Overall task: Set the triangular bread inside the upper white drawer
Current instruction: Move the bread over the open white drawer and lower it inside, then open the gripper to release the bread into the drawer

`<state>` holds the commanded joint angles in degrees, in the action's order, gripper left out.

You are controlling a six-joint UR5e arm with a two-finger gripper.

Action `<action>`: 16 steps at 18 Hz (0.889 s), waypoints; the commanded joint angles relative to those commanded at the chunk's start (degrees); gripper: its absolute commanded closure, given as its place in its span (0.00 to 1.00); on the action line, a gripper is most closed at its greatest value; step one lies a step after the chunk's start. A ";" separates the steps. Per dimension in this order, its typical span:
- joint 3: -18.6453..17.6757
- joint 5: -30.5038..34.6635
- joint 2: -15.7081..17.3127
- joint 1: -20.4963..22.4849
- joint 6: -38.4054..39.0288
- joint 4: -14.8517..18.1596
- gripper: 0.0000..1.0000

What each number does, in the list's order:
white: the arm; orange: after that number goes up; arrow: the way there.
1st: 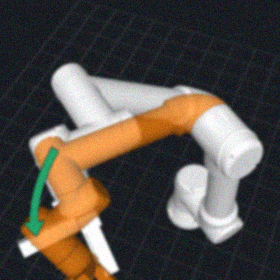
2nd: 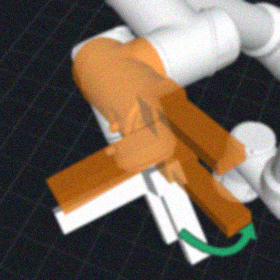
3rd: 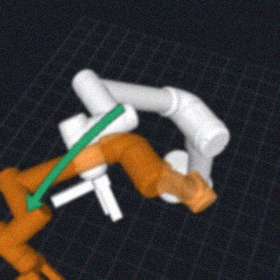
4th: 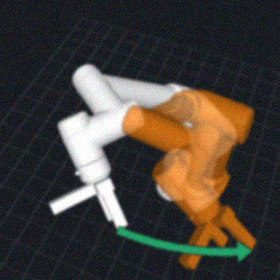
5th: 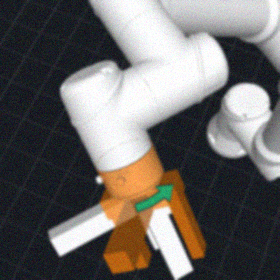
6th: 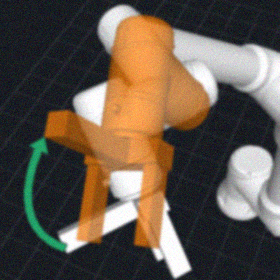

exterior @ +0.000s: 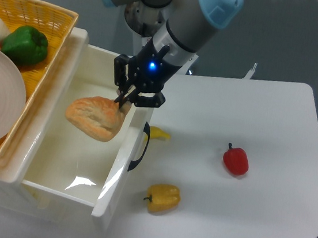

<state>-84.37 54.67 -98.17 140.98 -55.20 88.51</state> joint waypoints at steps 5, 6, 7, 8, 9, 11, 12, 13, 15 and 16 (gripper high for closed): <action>-0.70 0.00 -0.44 -0.18 0.18 -0.80 0.79; -0.88 0.00 -0.44 -0.18 0.18 -0.88 0.76; -1.06 -0.09 -0.35 -0.18 0.09 -0.89 0.72; -1.06 -0.09 -0.44 -0.18 0.01 -0.97 0.67; -1.15 0.00 -0.44 -0.26 0.01 -1.50 0.64; -1.50 0.00 -0.53 -0.96 0.09 -2.81 0.54; -1.58 0.00 -0.62 -1.05 0.18 -3.51 0.52; -1.67 0.00 -0.70 -1.14 0.18 -3.78 0.51; -1.67 0.00 -0.70 -1.14 0.18 -3.87 0.50; -1.67 0.00 -0.70 -1.14 0.18 -3.87 0.50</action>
<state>-86.04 54.67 -98.88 139.83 -55.02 84.64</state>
